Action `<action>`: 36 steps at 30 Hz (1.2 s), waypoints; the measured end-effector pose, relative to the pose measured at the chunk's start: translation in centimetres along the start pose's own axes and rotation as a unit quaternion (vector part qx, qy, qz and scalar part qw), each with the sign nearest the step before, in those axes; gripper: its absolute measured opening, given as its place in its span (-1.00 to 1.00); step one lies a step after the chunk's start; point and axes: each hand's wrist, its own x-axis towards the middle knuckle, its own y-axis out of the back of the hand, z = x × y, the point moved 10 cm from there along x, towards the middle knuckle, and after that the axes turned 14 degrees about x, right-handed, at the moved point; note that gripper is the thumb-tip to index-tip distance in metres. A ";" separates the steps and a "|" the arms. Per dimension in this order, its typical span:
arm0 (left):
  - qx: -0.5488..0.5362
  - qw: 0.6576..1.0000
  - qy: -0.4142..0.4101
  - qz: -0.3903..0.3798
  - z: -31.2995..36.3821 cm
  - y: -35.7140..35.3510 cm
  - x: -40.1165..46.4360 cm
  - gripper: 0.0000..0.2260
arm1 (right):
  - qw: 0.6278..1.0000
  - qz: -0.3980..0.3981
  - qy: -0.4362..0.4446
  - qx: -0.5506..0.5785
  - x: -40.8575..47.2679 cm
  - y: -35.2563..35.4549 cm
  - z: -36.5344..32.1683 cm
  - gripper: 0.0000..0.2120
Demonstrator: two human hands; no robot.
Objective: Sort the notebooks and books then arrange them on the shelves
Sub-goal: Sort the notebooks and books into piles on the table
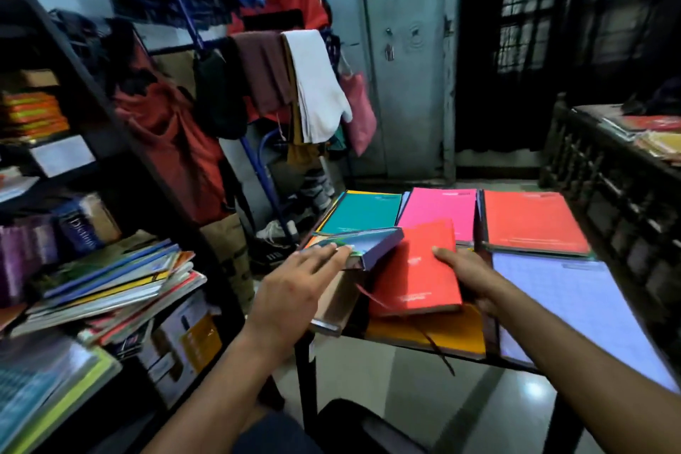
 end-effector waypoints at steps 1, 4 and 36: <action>0.019 1.000 -0.005 -0.013 0.0 -1.1 -0.3 -0.47 | 0.998 0.016 0.009 -0.053 0.7 1.1 0.2 -0.69; 0.050 0.997 -0.031 -0.051 1.4 -4.4 -2.1 -0.56 | 0.992 0.035 0.022 -0.115 2.0 2.7 1.0 -0.70; -0.133 0.943 0.284 -0.115 -2.7 -10.4 -7.1 -0.44 | 0.700 -0.089 0.247 -0.664 -2.8 -6.5 -2.4 -0.54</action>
